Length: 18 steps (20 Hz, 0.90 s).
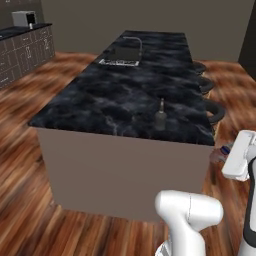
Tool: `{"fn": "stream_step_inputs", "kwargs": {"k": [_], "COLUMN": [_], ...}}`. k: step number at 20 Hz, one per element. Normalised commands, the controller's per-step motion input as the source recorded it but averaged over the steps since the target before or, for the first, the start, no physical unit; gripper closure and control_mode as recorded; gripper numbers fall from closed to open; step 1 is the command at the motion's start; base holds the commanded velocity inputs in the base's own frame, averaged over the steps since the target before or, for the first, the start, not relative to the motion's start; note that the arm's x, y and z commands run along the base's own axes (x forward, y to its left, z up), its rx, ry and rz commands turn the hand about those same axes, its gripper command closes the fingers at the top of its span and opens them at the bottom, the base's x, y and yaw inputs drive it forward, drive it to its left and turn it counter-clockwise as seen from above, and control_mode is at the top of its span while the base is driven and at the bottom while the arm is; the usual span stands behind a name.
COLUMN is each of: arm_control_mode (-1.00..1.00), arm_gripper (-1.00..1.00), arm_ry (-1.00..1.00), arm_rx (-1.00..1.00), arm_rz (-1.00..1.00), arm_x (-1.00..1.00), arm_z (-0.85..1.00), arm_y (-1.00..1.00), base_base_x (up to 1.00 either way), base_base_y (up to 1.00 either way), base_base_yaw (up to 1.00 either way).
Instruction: Move the drinks to the dining counter.
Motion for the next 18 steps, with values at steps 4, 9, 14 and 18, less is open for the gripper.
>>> {"fn": "stream_step_inputs", "kwargs": {"k": [4, 9, 14, 18], "arm_control_mode": [1.00, 1.00, 1.00, 1.00], "arm_gripper": [1.00, 1.00, 1.00, 1.00], "arm_ry": [0.00, 0.00, 0.00, 0.00], "arm_rx": [0.00, 0.00, 0.00, 0.00], "arm_rz": [0.00, 0.00, 0.00, 0.00], "arm_x": [0.00, 0.00, 0.00, 0.00], "arm_z": [0.00, 0.00, 0.00, 0.00], "arm_y": [0.00, 0.00, 0.00, 0.00], "base_base_x": [0.55, 0.65, 0.69, 0.69], "base_base_y": [-0.09, -0.05, -0.12, -0.01], "base_base_yaw": [0.00, 0.00, 0.00, 0.00]}}
